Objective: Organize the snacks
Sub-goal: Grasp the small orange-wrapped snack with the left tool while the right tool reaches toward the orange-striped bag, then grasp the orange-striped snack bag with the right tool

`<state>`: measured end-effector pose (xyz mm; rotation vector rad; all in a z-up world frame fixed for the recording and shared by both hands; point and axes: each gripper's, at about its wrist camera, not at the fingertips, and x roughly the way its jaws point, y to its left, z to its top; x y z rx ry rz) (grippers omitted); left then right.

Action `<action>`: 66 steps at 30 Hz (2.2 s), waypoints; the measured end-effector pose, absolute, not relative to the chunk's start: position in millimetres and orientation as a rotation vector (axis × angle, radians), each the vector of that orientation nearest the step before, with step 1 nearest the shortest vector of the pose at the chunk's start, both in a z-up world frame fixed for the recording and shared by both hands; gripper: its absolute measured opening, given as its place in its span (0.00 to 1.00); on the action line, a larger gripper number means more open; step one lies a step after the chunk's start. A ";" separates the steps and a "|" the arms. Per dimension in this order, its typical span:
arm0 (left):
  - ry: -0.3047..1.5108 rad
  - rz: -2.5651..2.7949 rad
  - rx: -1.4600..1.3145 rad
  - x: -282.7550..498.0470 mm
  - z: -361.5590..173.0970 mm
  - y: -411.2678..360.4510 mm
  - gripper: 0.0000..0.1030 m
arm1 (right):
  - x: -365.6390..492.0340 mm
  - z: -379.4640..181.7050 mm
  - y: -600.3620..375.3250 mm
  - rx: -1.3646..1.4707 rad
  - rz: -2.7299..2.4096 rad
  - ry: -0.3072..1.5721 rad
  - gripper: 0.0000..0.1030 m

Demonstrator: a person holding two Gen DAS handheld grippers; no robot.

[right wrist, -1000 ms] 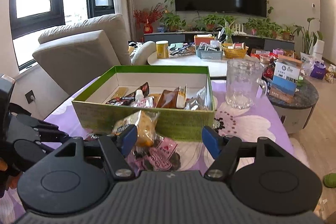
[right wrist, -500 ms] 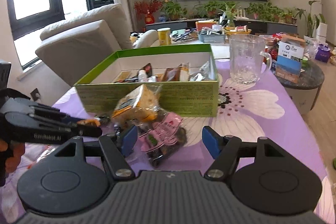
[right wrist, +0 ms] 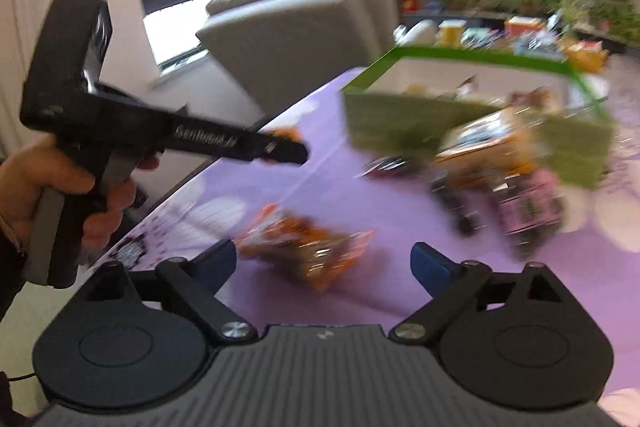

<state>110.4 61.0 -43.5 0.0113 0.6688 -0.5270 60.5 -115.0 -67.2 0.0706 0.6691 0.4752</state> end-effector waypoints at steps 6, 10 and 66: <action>0.644 -0.533 -0.020 103.6 -41.2 71.6 0.20 | 81.8 -84.9 -86.3 0.056 0.415 0.746 0.46; 0.640 -0.538 -0.033 102.6 -41.5 74.1 0.21 | 90.6 -90.3 -76.5 0.028 0.385 0.745 0.47; 0.641 -0.518 -0.055 116.9 -42.7 74.2 0.21 | 112.5 -92.9 -78.9 -0.049 0.415 0.646 0.46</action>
